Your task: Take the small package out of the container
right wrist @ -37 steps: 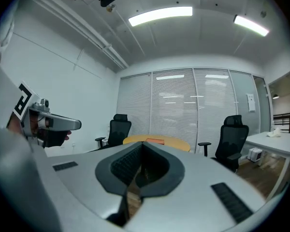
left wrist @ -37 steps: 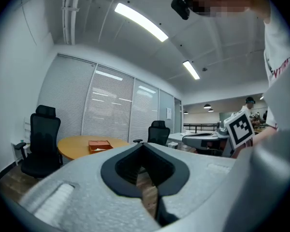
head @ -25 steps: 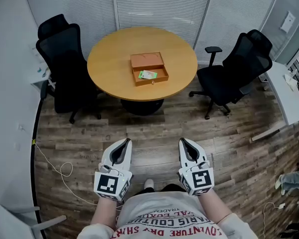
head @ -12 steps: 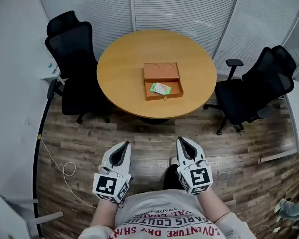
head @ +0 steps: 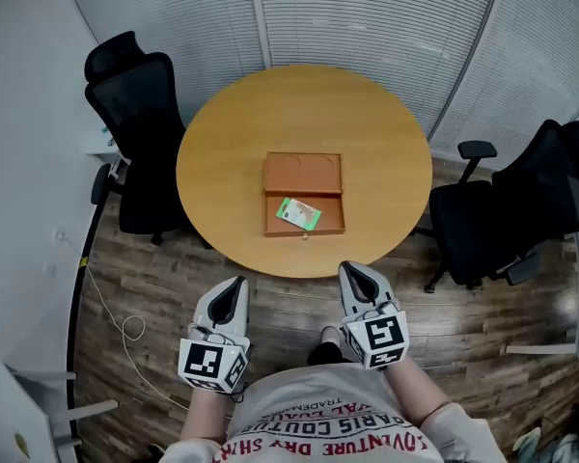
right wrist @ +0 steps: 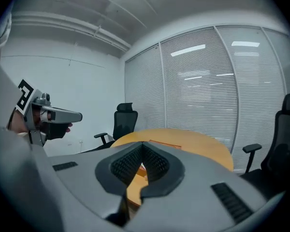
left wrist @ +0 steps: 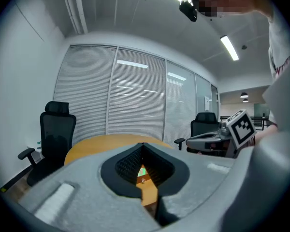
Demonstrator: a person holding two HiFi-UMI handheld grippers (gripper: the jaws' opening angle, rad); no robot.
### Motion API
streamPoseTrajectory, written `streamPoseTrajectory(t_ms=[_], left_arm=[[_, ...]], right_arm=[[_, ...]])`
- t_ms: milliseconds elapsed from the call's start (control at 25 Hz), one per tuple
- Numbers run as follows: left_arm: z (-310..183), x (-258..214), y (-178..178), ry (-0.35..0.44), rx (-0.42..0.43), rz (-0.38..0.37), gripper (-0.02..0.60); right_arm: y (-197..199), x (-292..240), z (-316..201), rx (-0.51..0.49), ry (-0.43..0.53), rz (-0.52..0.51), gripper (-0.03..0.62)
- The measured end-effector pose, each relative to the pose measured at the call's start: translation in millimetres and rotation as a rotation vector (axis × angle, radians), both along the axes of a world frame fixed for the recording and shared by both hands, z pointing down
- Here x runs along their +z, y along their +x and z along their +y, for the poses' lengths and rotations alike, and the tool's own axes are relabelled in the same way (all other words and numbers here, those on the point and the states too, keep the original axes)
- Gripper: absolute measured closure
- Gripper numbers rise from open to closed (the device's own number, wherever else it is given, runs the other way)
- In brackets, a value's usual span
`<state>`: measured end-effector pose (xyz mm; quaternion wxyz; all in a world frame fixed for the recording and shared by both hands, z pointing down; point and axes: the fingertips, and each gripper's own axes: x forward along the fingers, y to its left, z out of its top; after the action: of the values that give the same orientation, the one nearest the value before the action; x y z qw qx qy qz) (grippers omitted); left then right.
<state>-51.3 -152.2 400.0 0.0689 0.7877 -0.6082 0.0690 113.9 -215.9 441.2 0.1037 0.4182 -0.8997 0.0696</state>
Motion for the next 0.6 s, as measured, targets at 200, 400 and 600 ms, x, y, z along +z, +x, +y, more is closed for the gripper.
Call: streamPoseTrajectory(t_ms=[200, 400, 600], left_arm=[[-41.7, 9.3, 19.2, -0.019, -0.052, -0.023, 0.571], [-68.0, 9.6, 26.8, -0.014, -0.073, -0.035, 0.571], [-90.3, 9.7, -3.1, -0.006, -0.115, -0.018, 0.572]], right_arm=[[17.9, 19.2, -51.3, -0.062, -0.049, 0.029, 0.586], [19.9, 30.3, -87.4, -0.106, -0.067, 0.069, 0.586], [-14.1, 38.4, -109.9, -0.173, -0.088, 0.118, 0.586]])
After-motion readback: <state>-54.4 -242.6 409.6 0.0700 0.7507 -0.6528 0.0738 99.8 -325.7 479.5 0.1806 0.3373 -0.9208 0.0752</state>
